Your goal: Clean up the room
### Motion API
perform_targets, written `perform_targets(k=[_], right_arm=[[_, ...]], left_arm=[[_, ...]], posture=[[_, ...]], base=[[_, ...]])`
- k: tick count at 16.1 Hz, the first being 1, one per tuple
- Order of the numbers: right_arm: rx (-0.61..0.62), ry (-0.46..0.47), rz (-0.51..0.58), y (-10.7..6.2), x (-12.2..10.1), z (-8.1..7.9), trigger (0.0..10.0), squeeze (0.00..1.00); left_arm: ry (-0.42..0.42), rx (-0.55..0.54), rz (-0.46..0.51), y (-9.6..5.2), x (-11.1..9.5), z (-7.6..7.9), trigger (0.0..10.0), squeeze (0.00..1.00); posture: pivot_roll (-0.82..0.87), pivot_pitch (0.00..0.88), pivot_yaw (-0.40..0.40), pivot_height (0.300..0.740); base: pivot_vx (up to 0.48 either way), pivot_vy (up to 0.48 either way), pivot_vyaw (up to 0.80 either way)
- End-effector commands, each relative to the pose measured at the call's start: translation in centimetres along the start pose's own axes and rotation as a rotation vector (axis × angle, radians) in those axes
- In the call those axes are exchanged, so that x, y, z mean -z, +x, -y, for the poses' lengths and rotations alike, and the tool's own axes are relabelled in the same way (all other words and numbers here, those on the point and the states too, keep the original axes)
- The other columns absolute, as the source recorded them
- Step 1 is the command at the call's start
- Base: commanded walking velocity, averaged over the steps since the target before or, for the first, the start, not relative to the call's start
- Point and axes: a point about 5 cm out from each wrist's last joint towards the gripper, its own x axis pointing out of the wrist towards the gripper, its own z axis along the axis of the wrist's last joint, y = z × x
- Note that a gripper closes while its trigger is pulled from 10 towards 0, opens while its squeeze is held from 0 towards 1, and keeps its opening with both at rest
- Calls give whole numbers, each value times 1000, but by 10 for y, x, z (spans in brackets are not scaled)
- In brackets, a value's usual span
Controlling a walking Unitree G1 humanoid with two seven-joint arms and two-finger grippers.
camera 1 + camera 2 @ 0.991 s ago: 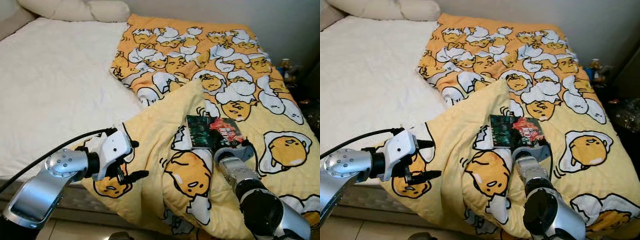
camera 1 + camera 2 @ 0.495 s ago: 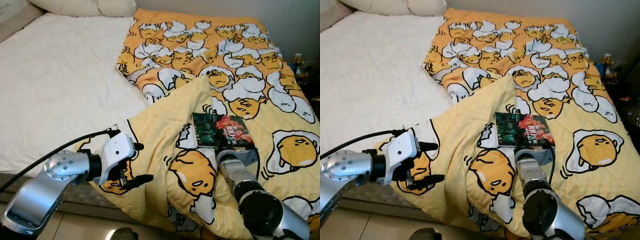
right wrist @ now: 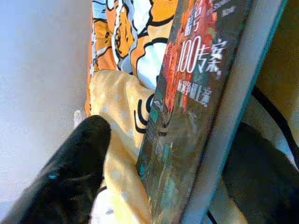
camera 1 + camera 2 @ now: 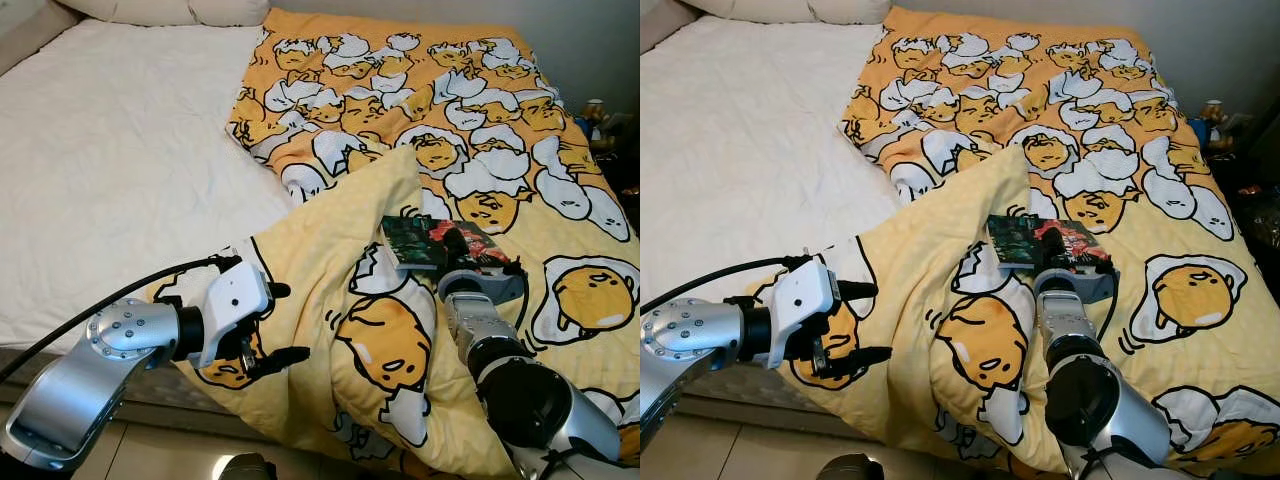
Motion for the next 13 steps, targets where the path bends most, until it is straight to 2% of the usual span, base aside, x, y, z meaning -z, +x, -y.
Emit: perform_targets(k=[1, 13], right_arm=[[-4, 3, 6, 2, -2, -4, 0, 0], [17, -16, 8, 1, -6, -1, 0, 0]], left_arm=[[14, 10, -1, 1, -3, 1, 10000, 0], [-9, 24, 23, 6, -5, 1, 10000, 0]], posture=[[255, 58, -21, 740], [240, 50, -28, 740]], base=[[0, 0, 0], [0, 0, 0]])
